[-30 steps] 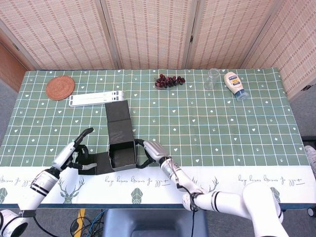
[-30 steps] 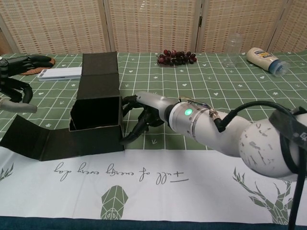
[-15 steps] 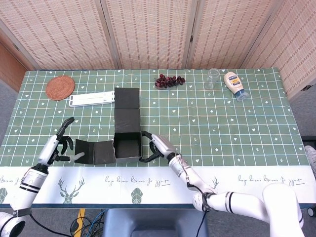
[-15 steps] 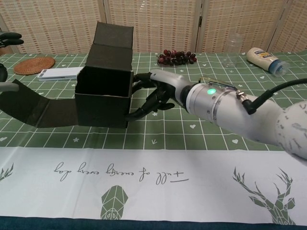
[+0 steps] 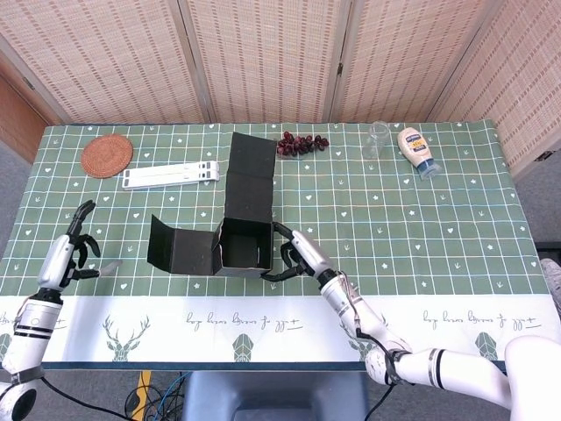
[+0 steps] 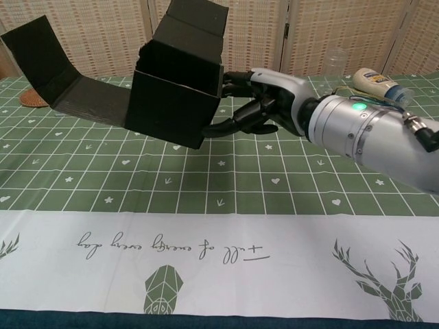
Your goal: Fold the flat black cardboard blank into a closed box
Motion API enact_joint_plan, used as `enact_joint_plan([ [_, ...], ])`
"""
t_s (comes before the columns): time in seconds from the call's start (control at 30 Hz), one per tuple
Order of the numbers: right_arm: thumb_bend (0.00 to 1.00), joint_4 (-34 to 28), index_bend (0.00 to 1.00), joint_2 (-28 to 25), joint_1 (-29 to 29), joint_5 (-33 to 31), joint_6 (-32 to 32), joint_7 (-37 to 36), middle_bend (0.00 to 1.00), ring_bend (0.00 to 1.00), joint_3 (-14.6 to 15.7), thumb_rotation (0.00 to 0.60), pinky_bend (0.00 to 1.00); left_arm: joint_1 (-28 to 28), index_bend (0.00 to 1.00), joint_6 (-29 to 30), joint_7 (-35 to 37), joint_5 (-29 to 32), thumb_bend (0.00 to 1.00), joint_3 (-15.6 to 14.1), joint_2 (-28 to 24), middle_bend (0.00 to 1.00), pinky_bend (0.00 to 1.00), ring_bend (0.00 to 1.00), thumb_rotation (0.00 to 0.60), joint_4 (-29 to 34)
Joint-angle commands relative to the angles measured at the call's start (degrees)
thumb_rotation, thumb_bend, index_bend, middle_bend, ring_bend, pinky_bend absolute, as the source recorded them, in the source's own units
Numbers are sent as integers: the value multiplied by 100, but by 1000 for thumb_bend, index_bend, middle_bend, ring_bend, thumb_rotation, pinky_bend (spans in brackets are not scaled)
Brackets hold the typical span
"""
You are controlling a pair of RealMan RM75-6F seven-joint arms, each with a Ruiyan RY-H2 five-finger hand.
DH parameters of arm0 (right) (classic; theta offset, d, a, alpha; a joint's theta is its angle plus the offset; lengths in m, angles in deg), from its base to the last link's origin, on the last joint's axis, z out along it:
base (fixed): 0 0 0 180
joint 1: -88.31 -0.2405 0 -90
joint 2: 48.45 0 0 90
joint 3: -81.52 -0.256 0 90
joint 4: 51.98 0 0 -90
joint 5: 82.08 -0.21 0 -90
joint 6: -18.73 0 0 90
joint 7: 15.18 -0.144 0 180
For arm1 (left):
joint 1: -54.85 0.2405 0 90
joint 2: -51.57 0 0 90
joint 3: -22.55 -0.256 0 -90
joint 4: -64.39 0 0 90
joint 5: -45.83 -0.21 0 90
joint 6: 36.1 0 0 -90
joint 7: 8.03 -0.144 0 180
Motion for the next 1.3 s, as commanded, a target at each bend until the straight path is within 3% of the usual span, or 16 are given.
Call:
enact_joint_plan([
  [0.03, 329, -19, 270, 4, 41, 77, -33, -86, 391, 797, 22, 600, 1000, -44, 0, -35, 34, -95, 154, 13, 173, 0, 822, 645, 600, -82],
  [0.1, 329, -12, 270, 41, 44, 101, -39, -126, 393, 796, 34, 600, 1000, -101, 0, 11, 38, -231, 154, 17, 300, 0, 822, 720, 600, -95],
  [0.23, 329, 42, 270, 145, 25, 103, -26, -109, 394, 797, 83, 600, 1000, -240, 0, 120, 46, -519, 154, 19, 551, 0, 822, 641, 600, -110],
  [0.47, 329, 158, 270, 314, -15, 3, -25, 51, 394, 797, 127, 600, 1000, -425, 0, 379, 18, -948, 154, 2, 847, 0, 822, 689, 600, -75],
  [0.57, 329, 168, 270, 333, -24, -66, 14, 135, 394, 797, 154, 600, 1000, -469, 0, 522, 6, -1053, 153, 24, 963, 0, 821, 621, 600, -61],
  [0.73, 329, 159, 270, 385, -61, -168, 78, 296, 394, 797, 187, 600, 1000, -512, 0, 640, 13, -1133, 154, 21, 1094, 0, 822, 690, 600, -60],
  [0.83, 329, 158, 270, 420, -84, -229, 90, 433, 394, 796, 213, 600, 1000, -528, 0, 703, 53, -1125, 154, 50, 1190, 0, 821, 586, 600, -106],
  [0.9, 329, 165, 270, 436, -95, -295, 106, 528, 394, 797, 230, 600, 1000, -549, 0, 750, 34, -1154, 153, 59, 1218, 0, 821, 577, 600, -141],
  [1.13, 329, 166, 270, 462, -127, -492, 132, 824, 397, 797, 263, 600, 1000, -585, 0, 875, -18, -1214, 154, 63, 1246, 0, 821, 664, 600, -239],
  [1.3, 329, 166, 270, 490, -167, -693, 162, 1052, 402, 797, 273, 600, 1000, -586, 3, 1008, -80, -1329, 154, -8, 1364, 0, 821, 657, 600, -352],
])
